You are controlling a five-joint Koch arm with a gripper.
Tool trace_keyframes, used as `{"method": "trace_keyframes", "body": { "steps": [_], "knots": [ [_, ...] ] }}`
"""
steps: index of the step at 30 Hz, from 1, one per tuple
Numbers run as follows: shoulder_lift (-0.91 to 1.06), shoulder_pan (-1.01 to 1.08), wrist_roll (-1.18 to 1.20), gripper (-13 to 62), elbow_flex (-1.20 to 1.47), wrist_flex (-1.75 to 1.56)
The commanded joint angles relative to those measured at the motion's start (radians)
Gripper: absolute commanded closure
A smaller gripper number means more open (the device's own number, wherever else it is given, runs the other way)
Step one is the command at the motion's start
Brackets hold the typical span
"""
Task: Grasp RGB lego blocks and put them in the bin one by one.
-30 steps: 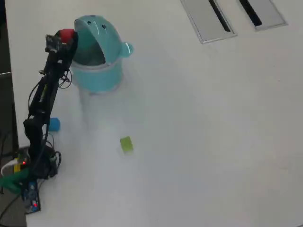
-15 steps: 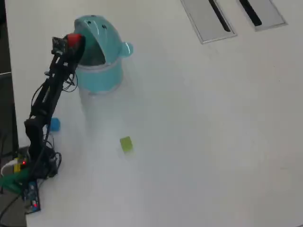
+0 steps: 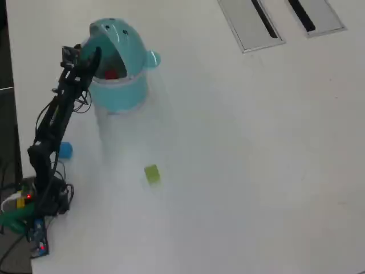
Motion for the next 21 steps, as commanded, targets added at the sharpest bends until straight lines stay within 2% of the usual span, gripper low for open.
{"method": "trace_keyframes", "body": {
  "steps": [1, 6, 21],
  "knots": [
    [0.115, 0.0, 0.029, 20.7, -0.006, -0.043],
    [0.27, 0.044, 0.092, 16.8, 0.138, -0.048],
    [0.653, 0.17, 0.074, 19.1, 0.512, 0.012]
  ]
}}
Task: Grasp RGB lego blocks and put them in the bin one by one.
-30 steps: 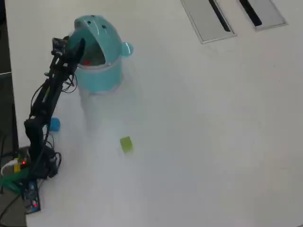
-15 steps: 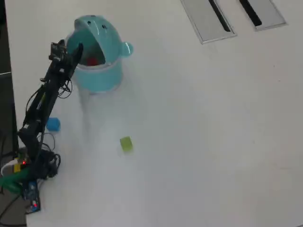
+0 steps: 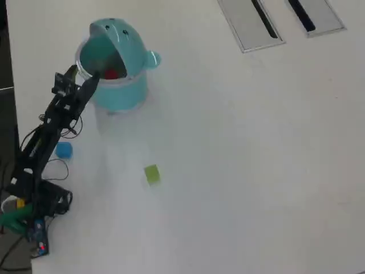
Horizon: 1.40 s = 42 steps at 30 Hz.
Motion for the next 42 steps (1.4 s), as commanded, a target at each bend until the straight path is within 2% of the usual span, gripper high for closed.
{"method": "trace_keyframes", "body": {
  "steps": [1, 8, 25, 42],
  "knots": [
    [0.08, 0.035, -0.012, 19.0, -0.04, 0.041],
    [0.213, 0.16, -0.132, 19.0, 0.107, 0.109],
    [0.344, 0.476, -0.025, 16.1, 0.528, 0.098],
    [0.299, 0.701, -0.025, 16.1, 0.661, 0.002]
  ]
}}
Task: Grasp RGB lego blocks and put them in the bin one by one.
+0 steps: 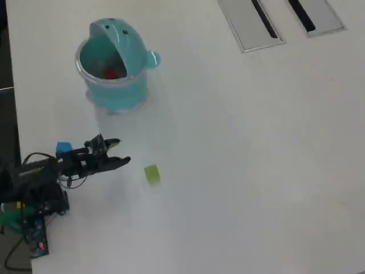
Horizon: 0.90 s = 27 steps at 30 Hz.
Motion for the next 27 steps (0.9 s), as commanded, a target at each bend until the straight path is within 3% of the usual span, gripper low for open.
{"method": "trace_keyframes", "body": {
  "steps": [1, 20, 27],
  "knots": [
    [-0.015, 0.008, 0.0, 16.1, -0.035, -0.08],
    [-0.333, 0.11, 0.054, 16.1, -0.04, -0.245],
    [-0.474, 0.173, -0.054, 16.1, -0.1, -0.314]
  ]
}}
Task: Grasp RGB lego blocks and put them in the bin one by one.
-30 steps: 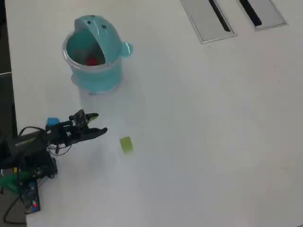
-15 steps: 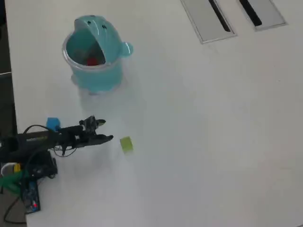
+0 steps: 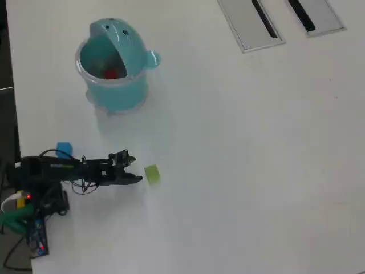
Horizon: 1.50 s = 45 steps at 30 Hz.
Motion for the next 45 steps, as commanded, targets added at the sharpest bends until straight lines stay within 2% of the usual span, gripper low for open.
{"method": "trace_keyframes", "body": {
  "steps": [1, 23, 29, 34, 43, 45],
  "knots": [
    [-0.044, 0.018, -0.025, 16.1, -0.124, -0.095],
    [-0.359, 0.103, -0.017, 16.2, -0.284, -0.262],
    [-0.394, 0.095, 0.064, 16.6, -0.296, -0.302],
    [-0.41, 0.086, 0.181, 22.7, -0.291, -0.354],
    [-0.407, 0.035, 0.241, 27.3, -0.227, -0.39],
    [-0.4, 0.023, 0.275, 30.8, -0.218, -0.407]
  ]
}}
